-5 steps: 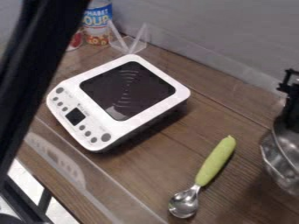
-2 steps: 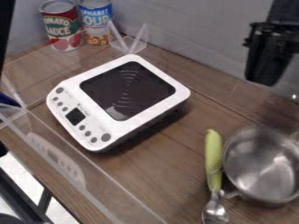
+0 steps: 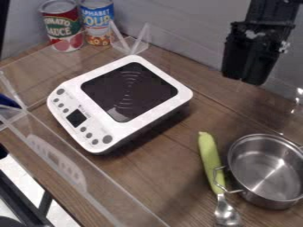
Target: Put silver pot on the white and black stove top
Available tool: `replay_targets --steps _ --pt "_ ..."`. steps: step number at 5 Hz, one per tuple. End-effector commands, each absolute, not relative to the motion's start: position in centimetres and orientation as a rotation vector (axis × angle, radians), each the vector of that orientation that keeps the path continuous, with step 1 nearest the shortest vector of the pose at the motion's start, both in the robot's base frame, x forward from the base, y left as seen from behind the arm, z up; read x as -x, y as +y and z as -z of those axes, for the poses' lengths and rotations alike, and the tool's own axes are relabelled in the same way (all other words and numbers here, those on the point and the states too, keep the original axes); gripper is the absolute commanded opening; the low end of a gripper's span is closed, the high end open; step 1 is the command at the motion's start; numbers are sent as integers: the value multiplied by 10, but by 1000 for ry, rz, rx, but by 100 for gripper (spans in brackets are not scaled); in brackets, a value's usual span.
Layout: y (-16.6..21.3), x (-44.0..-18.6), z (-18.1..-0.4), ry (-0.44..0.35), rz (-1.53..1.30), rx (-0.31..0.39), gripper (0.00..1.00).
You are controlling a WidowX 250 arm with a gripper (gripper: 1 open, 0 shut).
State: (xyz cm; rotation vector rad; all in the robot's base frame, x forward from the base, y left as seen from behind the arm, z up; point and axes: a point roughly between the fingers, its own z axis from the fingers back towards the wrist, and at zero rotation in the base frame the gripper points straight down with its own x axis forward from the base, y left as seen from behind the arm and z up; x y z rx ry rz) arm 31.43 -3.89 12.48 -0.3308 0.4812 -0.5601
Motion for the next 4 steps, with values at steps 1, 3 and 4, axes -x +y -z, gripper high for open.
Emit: replay_targets --steps 1,3,4 --pt "-32 -313 -130 417 515 327 100" --pt "-48 -314 -110 416 501 317 100" --pt "-56 -316 -110 423 510 310 100"
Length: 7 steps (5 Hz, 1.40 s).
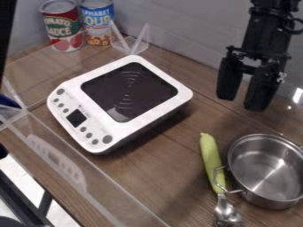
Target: Put silver pot on the white and black stove top
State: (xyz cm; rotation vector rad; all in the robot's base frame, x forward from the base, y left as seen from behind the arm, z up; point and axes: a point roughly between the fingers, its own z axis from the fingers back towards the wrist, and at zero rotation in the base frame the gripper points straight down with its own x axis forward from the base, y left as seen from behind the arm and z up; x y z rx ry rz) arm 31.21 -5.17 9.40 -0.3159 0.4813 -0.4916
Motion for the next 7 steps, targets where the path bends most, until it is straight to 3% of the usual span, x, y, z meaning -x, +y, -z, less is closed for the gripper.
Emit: replay_targets --steps 1,3,7 --pt "-65 -319 -109 421 513 302 100" --pt "-71 -307 -98 403 482 282 100" --pt "-64 -305 -54 392 542 267 100"
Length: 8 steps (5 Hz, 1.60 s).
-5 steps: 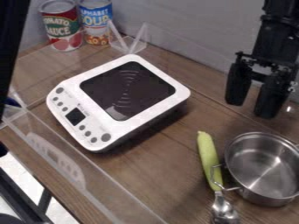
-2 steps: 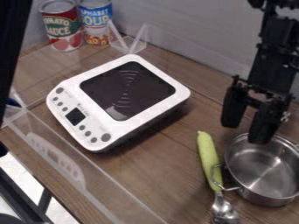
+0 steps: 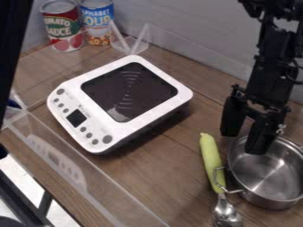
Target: Put silver pot on the white and black stove top
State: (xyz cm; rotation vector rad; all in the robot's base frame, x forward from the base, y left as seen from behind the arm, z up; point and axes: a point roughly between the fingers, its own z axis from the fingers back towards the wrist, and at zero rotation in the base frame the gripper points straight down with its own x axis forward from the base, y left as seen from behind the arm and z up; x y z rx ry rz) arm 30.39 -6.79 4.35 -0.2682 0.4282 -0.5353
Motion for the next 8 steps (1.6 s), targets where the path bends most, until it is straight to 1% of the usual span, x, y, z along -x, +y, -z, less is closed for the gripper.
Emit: replay_targets --steps 1,2,4,5,6,7,8 --pt "-66 -302 -49 382 553 268 100" --pt "-67 -299 -49 373 565 272 100" --pt "-80 -297 -58 368 611 271 100" --pt "-78 -295 -61 374 679 264 100" --pt "-75 -293 -63 383 739 259 0" --pt "-71 -292 -64 390 799 254 0" --pt "-70 -296 -69 372 758 259 0"
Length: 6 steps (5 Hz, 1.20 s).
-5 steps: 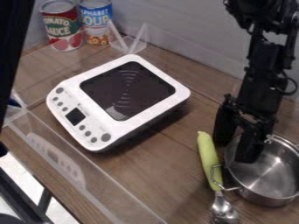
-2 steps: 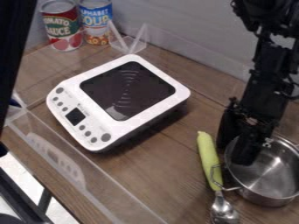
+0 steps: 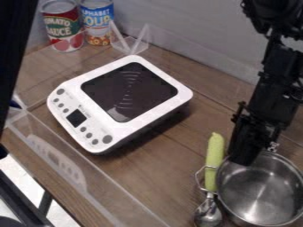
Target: Put silver pot on the white and black stove top
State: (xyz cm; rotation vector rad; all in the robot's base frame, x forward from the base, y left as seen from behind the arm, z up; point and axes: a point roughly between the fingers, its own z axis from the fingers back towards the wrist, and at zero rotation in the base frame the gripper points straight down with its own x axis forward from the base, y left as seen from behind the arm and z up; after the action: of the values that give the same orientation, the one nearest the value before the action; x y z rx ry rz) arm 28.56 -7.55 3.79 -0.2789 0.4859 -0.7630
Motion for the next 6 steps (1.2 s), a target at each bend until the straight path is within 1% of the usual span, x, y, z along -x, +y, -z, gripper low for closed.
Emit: replay_targets --steps 1,3,5,6 --pt "-68 -300 -76 352 721 269 0" --pt "-76 -304 -70 325 723 277 0" --pt "-76 -319 -62 291 601 305 0" --pt "-77 -324 -55 271 542 330 100"
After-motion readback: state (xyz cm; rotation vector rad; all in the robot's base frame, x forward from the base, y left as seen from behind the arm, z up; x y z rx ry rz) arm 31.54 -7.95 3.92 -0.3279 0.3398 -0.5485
